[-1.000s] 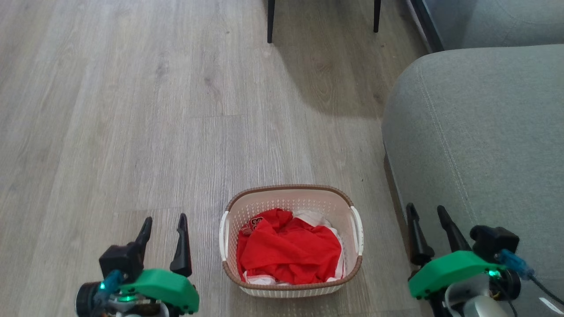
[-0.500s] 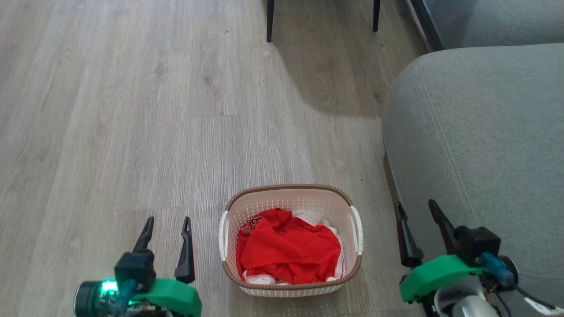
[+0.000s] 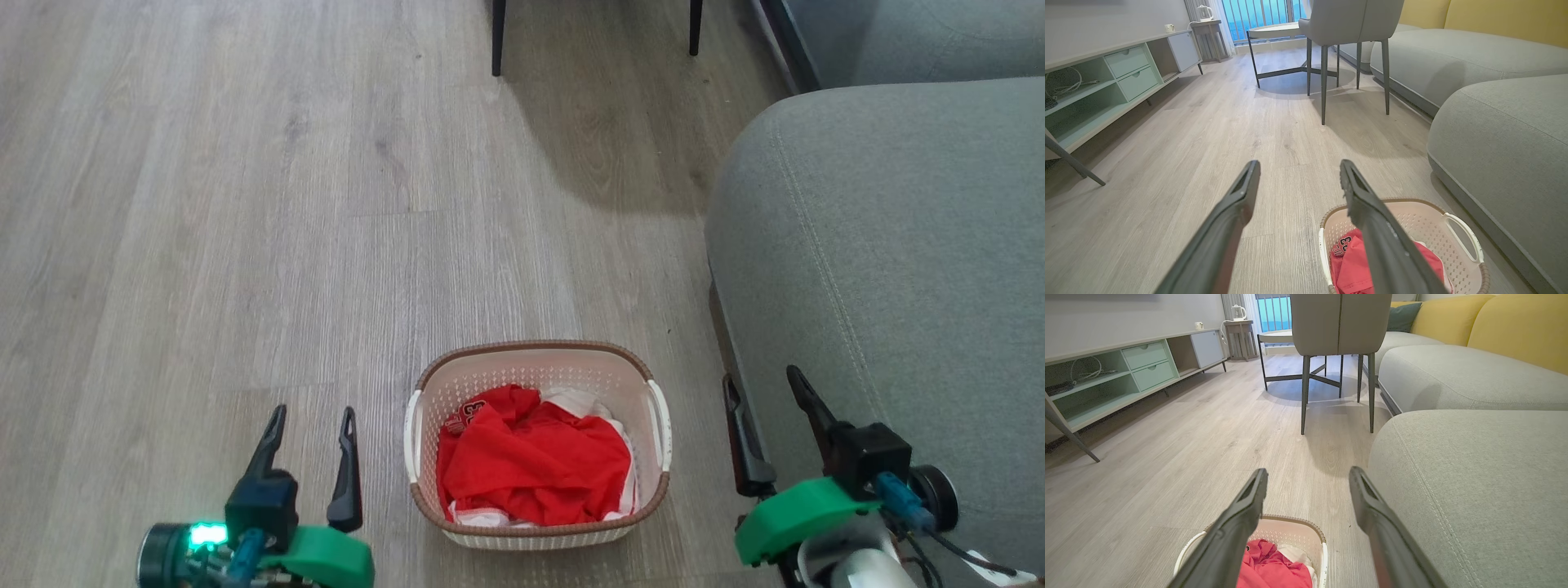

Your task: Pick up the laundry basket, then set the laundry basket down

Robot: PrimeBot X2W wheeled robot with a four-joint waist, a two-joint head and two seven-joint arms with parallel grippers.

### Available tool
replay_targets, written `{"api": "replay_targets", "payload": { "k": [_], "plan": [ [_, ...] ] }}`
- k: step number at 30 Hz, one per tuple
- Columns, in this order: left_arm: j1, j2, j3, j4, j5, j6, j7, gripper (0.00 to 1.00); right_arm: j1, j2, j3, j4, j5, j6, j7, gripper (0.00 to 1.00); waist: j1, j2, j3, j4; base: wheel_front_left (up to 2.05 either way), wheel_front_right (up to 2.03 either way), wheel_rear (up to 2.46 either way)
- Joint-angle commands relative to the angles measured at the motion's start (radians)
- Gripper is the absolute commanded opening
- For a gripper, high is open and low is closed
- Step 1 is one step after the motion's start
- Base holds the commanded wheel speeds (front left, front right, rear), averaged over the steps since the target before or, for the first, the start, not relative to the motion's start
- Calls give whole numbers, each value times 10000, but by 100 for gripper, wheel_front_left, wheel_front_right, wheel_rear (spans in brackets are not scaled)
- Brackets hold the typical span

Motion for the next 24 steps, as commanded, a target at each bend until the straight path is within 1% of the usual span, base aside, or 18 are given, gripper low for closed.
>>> {"api": "replay_targets", "payload": {
  "k": [1,24],
  "plan": [
    [-359,-50,346,-303,55,-48,-95,100,-207,-104,233,-336,-62,-13,-132,100,0,0,-3,-1,0,0,0],
    [-256,-239,522,-301,249,-287,-95,100,-177,-104,187,-320,-97,-13,-132,100,0,0,114,-75,0,0,0]
  ]
}}
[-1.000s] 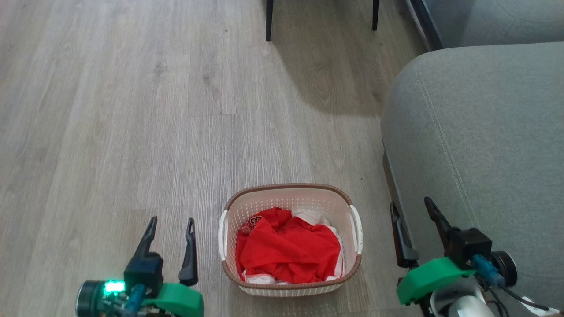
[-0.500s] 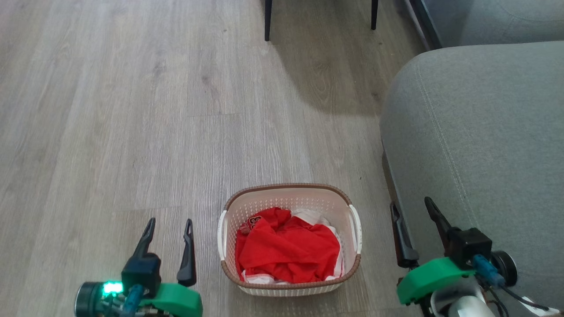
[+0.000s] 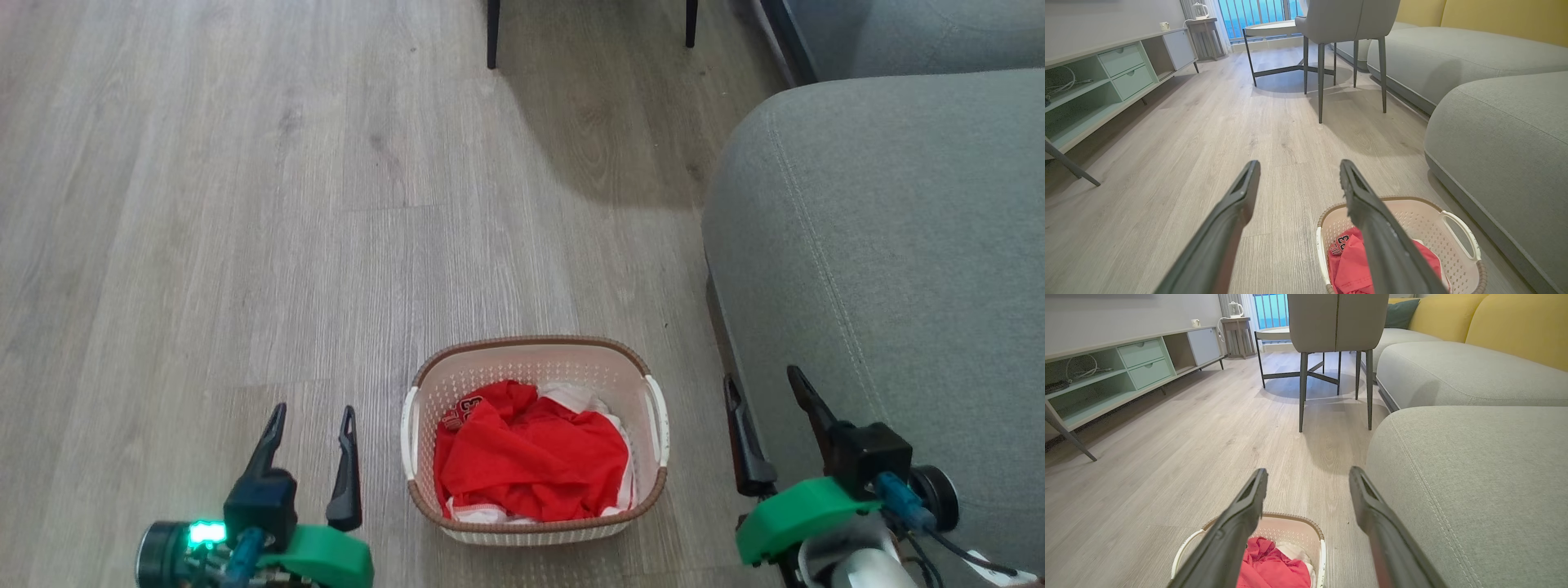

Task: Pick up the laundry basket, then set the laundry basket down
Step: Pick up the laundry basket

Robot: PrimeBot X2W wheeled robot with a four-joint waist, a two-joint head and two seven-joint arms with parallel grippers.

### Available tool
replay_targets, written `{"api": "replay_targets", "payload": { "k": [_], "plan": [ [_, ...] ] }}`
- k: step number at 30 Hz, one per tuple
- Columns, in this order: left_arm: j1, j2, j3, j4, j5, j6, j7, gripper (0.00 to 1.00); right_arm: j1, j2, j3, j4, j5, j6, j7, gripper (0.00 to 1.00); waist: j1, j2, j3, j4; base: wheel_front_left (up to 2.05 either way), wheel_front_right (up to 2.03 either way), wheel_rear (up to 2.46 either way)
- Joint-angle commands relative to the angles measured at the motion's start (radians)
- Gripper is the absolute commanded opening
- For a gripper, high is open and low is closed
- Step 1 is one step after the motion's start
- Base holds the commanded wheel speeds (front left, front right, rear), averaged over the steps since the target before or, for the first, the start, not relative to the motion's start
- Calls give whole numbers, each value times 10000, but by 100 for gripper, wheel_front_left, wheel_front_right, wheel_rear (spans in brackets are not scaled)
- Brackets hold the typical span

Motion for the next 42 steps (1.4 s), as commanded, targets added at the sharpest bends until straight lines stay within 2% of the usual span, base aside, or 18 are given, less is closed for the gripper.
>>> {"api": "replay_targets", "payload": {
  "k": [1,8,15,20,29,42],
  "plan": [
    [-251,-65,280,-307,78,-9,-95,100,-171,-102,204,-313,-100,-13,-132,100,0,0,13,-10,0,0,0],
    [-188,-96,332,-255,21,-80,-95,100,-182,-102,238,-305,-139,-13,-132,100,0,0,193,-69,0,0,0],
    [-509,-124,480,-59,-115,-213,-95,100,-562,-102,269,-349,-167,-13,-132,100,0,0,842,-138,0,0,0],
    [-1004,-154,694,30,-339,-300,-95,100,-1112,-102,119,-340,-15,-13,-132,100,0,0,1659,-210,0,0,0],
    [-2603,-193,851,891,-396,-485,-95,100,-2620,-102,-164,114,-113,-13,-132,100,0,0,3751,-265,0,0,0],
    [-4832,-211,670,2673,-470,-533,-95,100,-4693,-102,-72,1740,-48,-13,-132,100,0,0,6124,-178,0,0,0]
  ]
}}
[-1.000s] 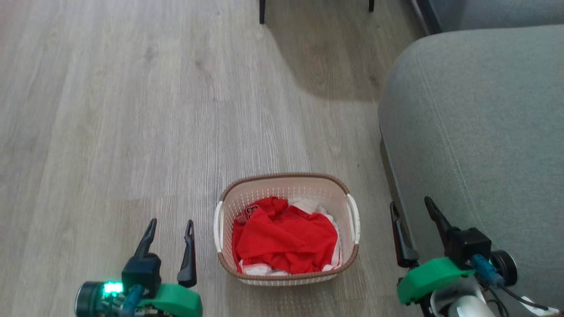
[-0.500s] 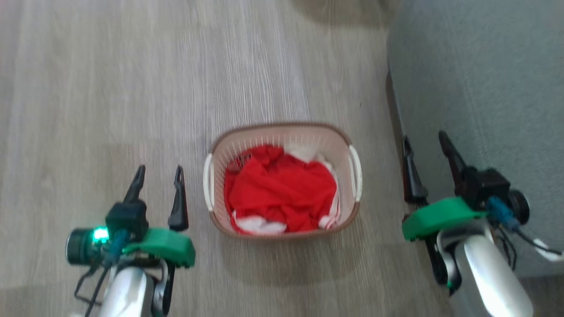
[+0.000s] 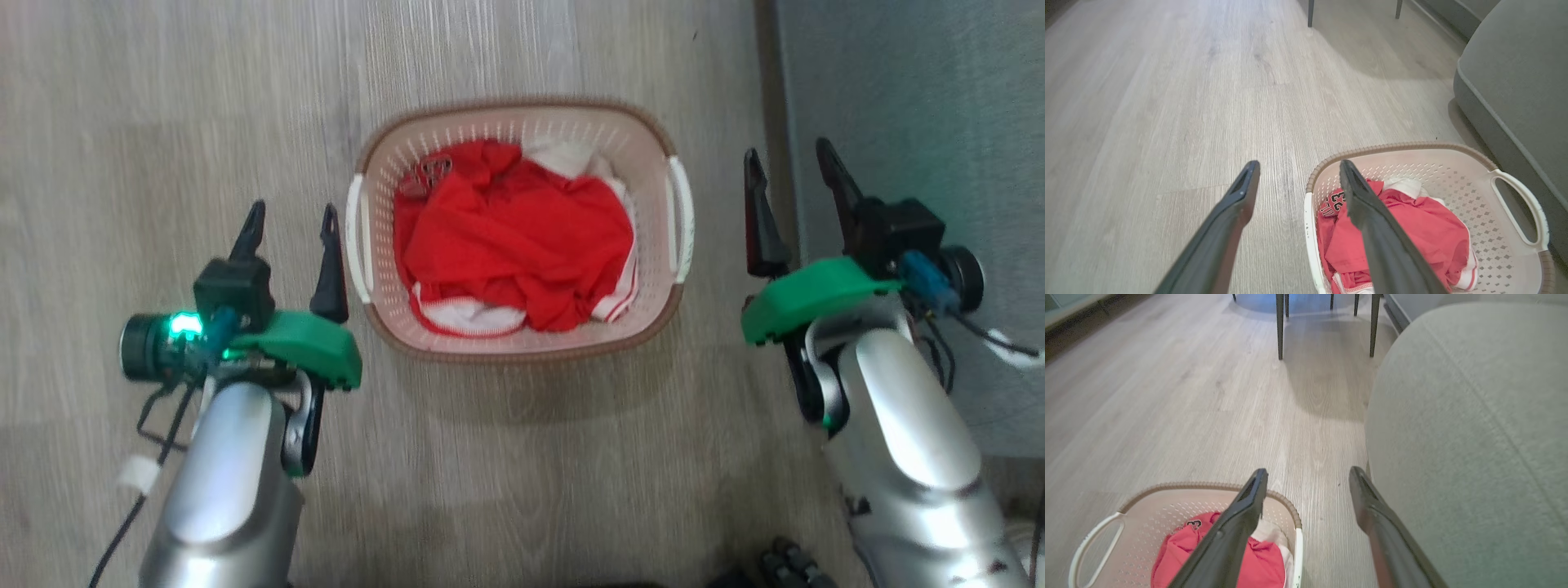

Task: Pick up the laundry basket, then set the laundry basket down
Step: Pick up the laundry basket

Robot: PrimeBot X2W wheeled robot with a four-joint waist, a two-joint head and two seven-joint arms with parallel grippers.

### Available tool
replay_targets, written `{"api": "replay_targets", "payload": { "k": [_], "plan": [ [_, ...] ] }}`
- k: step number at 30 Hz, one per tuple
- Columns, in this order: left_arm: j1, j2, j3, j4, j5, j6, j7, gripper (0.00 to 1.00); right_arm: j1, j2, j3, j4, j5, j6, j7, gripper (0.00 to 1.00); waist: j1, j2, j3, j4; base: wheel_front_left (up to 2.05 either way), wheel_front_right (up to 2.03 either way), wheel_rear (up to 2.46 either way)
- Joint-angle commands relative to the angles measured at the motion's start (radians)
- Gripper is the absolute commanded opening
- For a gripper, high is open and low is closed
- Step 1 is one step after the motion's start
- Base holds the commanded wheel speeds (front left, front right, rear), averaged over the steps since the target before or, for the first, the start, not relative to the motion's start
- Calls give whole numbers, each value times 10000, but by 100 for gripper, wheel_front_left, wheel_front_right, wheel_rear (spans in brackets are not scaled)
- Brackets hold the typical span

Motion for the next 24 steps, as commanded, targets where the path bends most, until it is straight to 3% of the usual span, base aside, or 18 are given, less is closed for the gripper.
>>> {"api": "replay_targets", "payload": {
  "k": [1,13,24],
  "plan": [
    [-170,71,218,-64,-166,28,-80,100,-127,-31,254,-80,28,-13,-120,100,-2,0,581,82,0,0,0],
    [-1846,69,-542,1955,-710,-2,-80,100,-1646,-31,481,1827,412,-13,-120,100,-2,0,2162,229,0,0,0],
    [-2997,69,-996,3443,-864,-32,-80,100,-2204,-31,521,2335,539,-13,-120,100,-2,0,3276,330,0,0,0]
  ]
}}
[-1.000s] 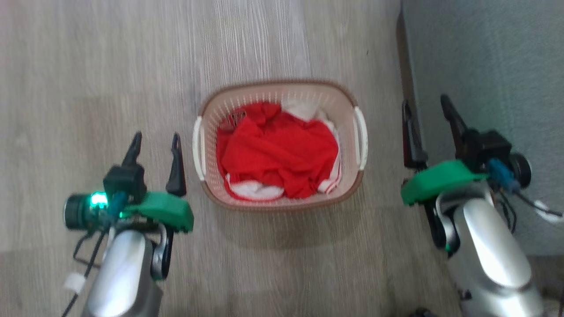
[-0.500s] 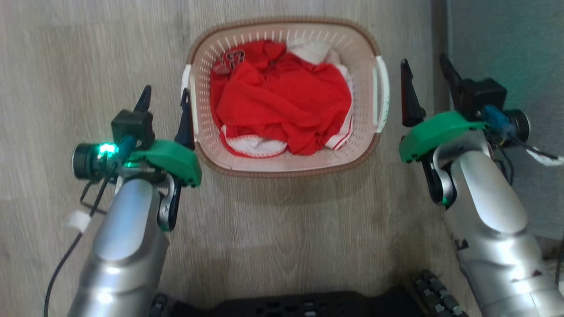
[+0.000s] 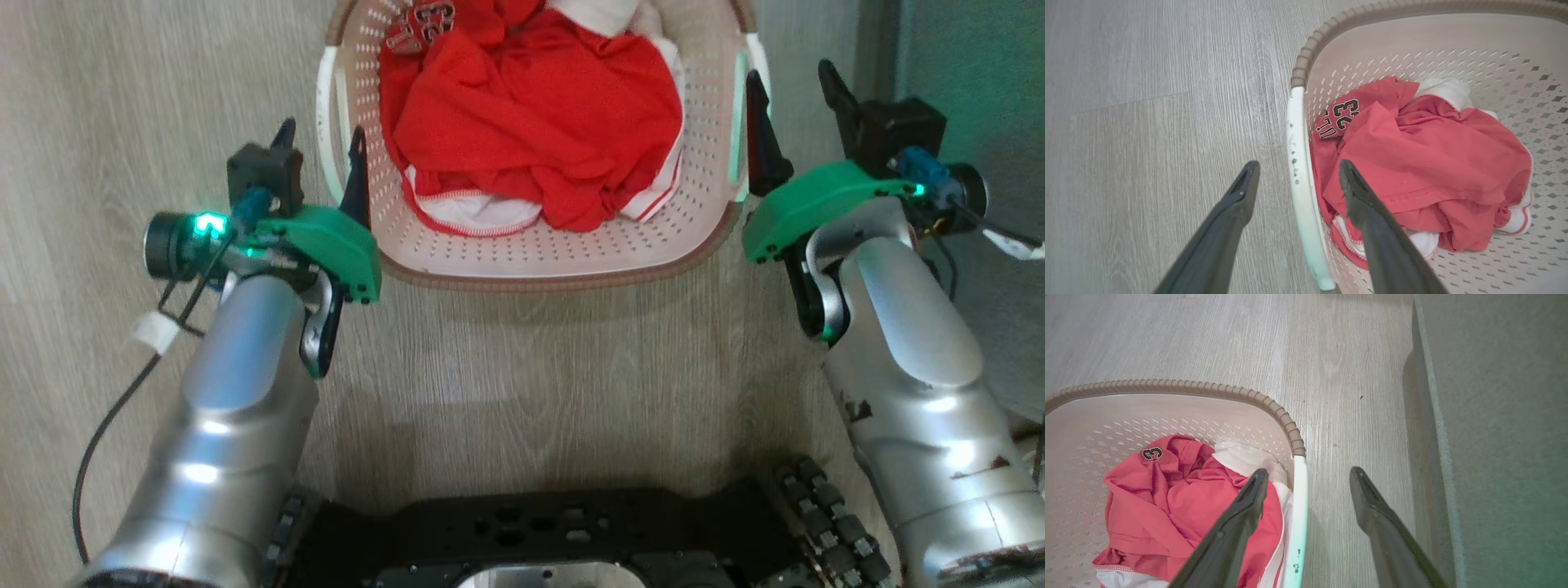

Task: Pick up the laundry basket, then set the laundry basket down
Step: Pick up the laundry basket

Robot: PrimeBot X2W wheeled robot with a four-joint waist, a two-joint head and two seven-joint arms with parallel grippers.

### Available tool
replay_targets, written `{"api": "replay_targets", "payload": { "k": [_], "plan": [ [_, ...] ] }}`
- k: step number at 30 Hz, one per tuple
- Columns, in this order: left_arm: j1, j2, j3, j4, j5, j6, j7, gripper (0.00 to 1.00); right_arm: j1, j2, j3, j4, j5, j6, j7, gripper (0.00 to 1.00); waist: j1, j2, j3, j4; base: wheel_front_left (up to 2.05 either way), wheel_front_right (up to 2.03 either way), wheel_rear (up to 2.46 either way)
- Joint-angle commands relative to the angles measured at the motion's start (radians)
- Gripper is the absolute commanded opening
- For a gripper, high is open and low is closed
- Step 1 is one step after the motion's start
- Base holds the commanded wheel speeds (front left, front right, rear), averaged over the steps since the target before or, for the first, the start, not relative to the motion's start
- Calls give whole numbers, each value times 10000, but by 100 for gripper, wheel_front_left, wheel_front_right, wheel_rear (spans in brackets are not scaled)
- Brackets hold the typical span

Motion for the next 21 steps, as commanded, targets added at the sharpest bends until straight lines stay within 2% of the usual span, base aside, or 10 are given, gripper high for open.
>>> {"api": "replay_targets", "payload": {
  "k": [1,10,21],
  "plan": [
    [46,180,179,5,-74,65,-65,100,165,97,215,-145,25,-13,-120,100,-1,-1,290,40,0,0,0],
    [-833,180,-99,1023,-172,211,-65,100,-292,97,357,324,78,-13,-120,100,-1,-1,797,159,0,0,0],
    [-1529,179,-710,1435,-402,310,-65,100,-854,97,720,1142,334,-13,-120,100,-1,-1,1106,238,0,0,0]
  ]
}}
